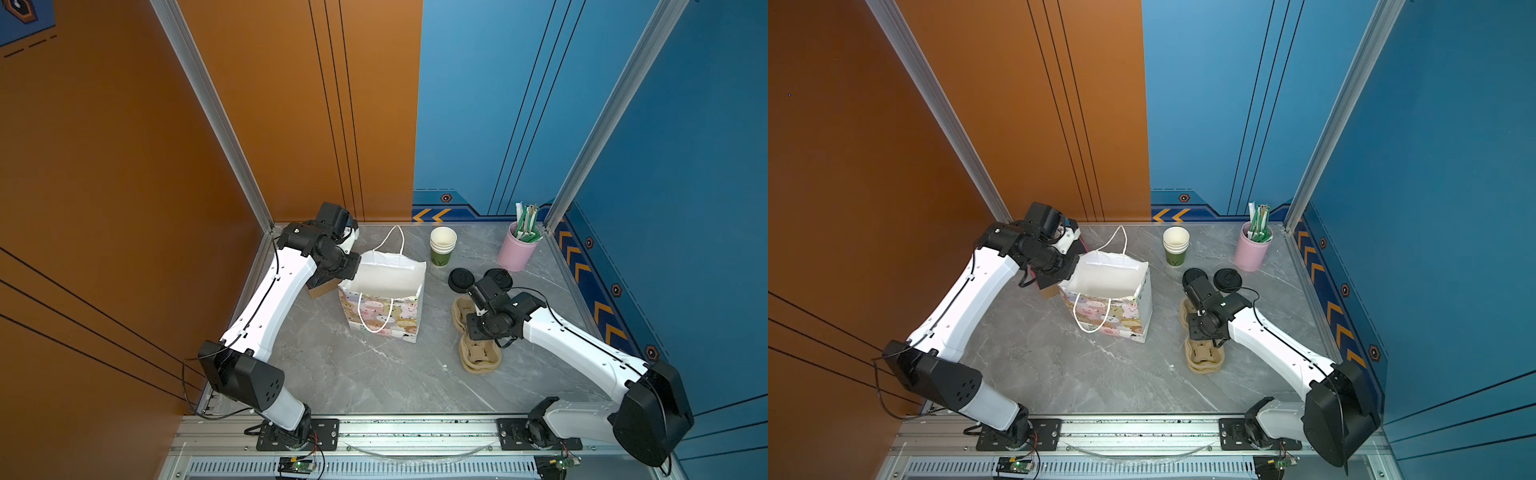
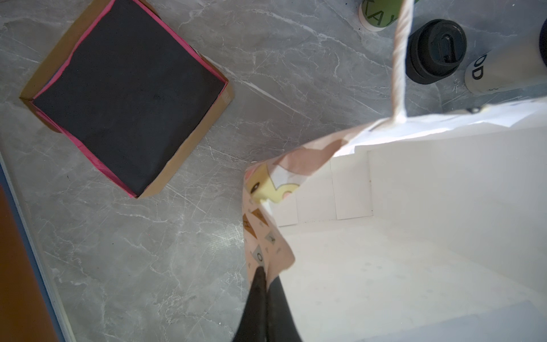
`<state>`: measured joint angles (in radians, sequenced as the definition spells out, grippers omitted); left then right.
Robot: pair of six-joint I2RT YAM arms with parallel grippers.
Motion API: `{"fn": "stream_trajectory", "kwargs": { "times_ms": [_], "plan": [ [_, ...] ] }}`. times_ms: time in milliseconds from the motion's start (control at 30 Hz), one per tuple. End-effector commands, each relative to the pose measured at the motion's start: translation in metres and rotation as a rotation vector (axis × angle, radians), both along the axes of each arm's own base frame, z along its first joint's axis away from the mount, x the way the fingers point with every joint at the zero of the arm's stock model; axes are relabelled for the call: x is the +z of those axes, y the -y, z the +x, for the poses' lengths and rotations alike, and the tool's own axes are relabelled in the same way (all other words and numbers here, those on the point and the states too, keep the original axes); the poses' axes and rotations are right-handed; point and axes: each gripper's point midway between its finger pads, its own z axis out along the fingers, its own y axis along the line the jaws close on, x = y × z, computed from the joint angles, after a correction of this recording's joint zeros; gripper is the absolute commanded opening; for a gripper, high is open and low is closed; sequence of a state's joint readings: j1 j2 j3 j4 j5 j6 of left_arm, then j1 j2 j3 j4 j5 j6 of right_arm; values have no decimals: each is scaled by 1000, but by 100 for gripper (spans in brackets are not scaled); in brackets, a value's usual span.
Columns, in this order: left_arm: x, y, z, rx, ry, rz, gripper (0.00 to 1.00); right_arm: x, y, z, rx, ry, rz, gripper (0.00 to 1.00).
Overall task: Pack a coffee takeout order
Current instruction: Pick up the cup tray from the cup tray.
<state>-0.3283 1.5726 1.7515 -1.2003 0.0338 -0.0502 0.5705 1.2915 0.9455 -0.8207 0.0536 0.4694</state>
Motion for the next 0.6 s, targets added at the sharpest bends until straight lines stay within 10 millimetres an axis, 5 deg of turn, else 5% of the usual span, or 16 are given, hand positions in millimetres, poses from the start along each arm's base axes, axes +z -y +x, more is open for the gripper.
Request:
{"fn": "stream_trajectory", "kwargs": {
  "times_ms": [0,567],
  "plan": [
    [-9,1,-5,-16,-35,15,0,8,2,-2,3,4,-13,33],
    [-11,4,-5,-25,-42,15,0,-2,5,-15,18,-77,-21,34]
  ]
}}
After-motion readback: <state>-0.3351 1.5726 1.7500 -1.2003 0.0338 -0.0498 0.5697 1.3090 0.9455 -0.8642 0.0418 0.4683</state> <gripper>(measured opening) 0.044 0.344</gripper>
